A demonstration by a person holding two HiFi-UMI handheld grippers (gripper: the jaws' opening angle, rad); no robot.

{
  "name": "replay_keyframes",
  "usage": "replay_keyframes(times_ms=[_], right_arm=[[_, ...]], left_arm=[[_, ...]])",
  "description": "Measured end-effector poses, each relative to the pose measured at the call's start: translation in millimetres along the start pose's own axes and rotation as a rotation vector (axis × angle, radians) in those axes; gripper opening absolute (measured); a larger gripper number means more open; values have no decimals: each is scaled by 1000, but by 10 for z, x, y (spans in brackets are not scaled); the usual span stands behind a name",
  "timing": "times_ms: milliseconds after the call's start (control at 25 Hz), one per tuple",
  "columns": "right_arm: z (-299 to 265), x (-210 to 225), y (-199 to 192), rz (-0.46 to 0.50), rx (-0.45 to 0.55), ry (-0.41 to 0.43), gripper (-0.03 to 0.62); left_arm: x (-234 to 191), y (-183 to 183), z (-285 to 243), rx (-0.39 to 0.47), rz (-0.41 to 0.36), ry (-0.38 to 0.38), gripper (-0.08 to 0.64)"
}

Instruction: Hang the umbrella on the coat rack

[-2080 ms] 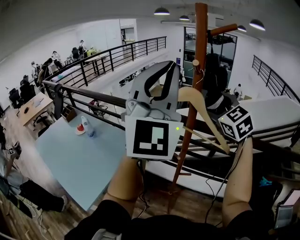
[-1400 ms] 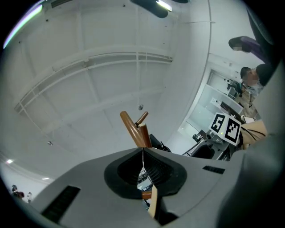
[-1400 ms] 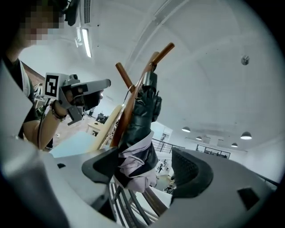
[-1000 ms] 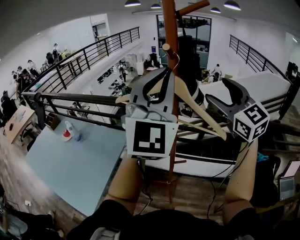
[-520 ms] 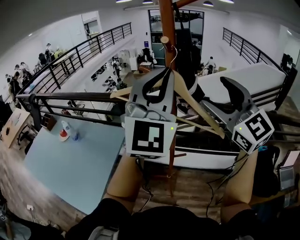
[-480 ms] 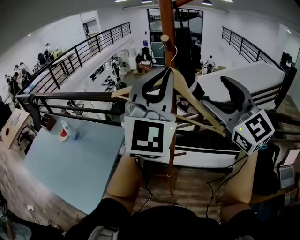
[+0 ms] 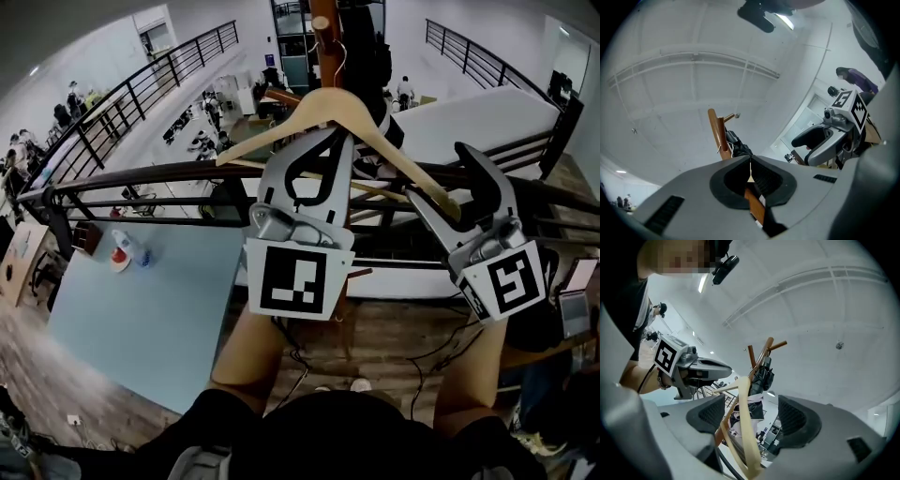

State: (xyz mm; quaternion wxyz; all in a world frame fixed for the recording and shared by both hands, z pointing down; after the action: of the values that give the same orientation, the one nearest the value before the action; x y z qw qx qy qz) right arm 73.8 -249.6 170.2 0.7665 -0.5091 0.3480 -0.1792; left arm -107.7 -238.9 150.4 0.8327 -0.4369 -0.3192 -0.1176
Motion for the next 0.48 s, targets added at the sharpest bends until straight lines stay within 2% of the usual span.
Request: replay_keyframes(times_ms=[240,480], right_arm=[[213,-229,-50,-1,57,-99,354],[302,-408,-163,9,36,-162,354]], left_arm=[[241,-52,173,10,93,-33,15],[385,-191,307,13,121,-53,15]])
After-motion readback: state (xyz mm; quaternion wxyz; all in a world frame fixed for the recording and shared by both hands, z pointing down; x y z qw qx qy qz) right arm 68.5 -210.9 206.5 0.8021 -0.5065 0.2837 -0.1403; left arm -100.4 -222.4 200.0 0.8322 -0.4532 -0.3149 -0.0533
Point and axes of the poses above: the fingertips, and each gripper's own axes: z backward along the fingers, x to its right, y out of its top, the point moved 7 cm from there along z, backward along the fingers, and after that the axes turned 11 degrees about -z, right-handed, at the moved point
